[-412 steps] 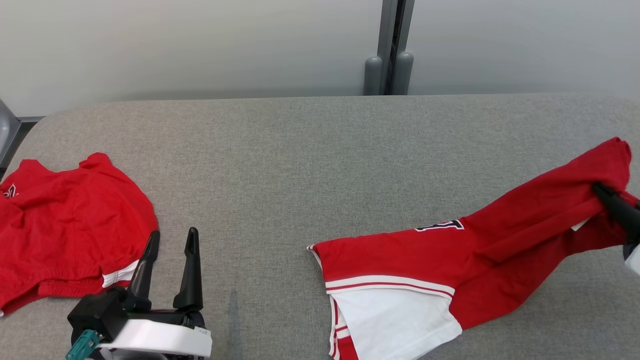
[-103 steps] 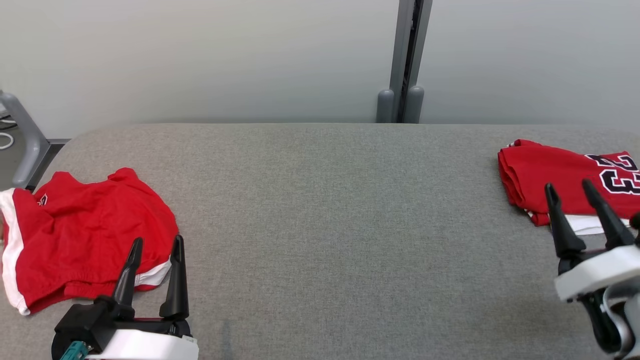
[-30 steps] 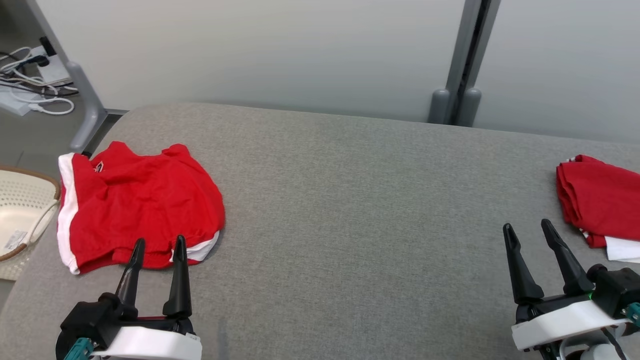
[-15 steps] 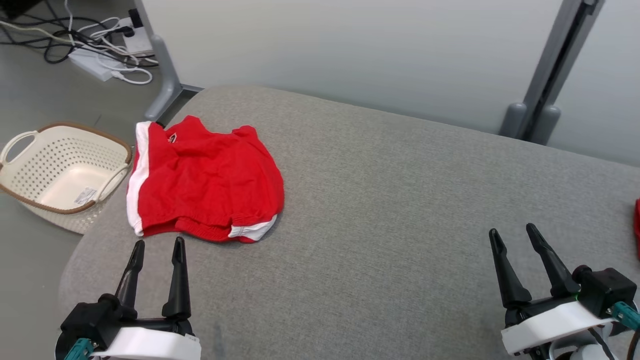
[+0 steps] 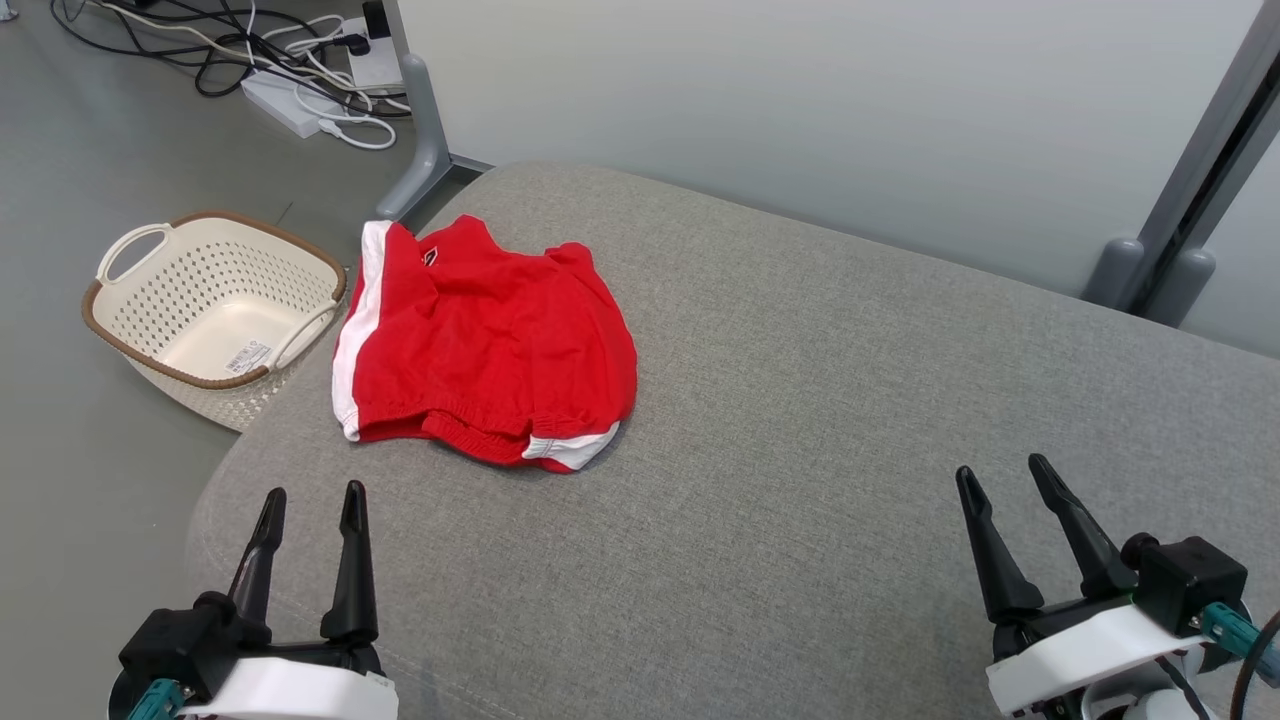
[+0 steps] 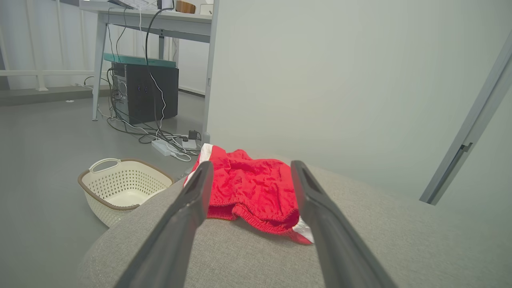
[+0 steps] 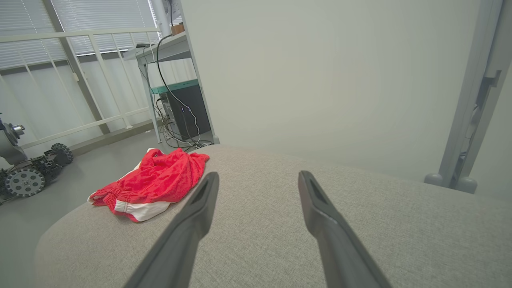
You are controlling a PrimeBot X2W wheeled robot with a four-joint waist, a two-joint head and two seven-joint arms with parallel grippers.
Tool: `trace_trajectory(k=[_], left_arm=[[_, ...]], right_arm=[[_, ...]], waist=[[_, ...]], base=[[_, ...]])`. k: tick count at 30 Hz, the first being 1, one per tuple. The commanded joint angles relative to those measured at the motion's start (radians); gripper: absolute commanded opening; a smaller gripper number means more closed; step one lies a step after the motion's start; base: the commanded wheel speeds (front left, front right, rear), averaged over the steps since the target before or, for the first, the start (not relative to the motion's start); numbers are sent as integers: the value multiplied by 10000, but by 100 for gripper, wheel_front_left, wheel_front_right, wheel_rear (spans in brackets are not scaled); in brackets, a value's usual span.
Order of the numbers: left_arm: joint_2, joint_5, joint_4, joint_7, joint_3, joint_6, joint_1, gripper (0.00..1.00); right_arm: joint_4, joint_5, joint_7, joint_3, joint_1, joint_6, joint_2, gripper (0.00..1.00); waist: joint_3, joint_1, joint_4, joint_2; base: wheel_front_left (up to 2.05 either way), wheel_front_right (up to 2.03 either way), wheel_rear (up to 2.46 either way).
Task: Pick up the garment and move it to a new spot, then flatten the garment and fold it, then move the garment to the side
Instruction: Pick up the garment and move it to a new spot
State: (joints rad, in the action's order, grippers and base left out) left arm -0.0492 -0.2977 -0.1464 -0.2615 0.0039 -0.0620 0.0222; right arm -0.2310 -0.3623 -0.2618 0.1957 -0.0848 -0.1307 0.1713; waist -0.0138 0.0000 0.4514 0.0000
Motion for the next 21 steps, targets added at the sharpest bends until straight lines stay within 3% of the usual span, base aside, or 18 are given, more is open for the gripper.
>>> trace_trajectory(k=[1,6,9,15,21], left_arm=[[-29,-40,-45,-30,48,-65,-46,100],[-72,-117,-473,44,185,18,-380,100],[-454,-99,-755,656,305,145,-1102,100],[-1241,-661,-1368,2799,731,251,-2899,100],[-1938,-1664,-2887,5312,1213,269,-4666,100]], right_arm=[[4,-50,-56,-14,-119,-4,71,100],[-18,-85,-56,85,-128,-4,137,100],[-28,-74,-56,124,-196,-6,140,100],[-35,-26,-56,179,-459,-4,135,100],[-68,-41,-56,242,-793,-4,169,100]], waist=[[-3,0,-25,0],[-121,0,-207,0],[-235,0,-341,0],[-605,0,-698,0],[-1080,0,-1250,0]], base=[[0,0,0],[0,0,0],[0,0,0],[0,0,0],[0,0,0]])
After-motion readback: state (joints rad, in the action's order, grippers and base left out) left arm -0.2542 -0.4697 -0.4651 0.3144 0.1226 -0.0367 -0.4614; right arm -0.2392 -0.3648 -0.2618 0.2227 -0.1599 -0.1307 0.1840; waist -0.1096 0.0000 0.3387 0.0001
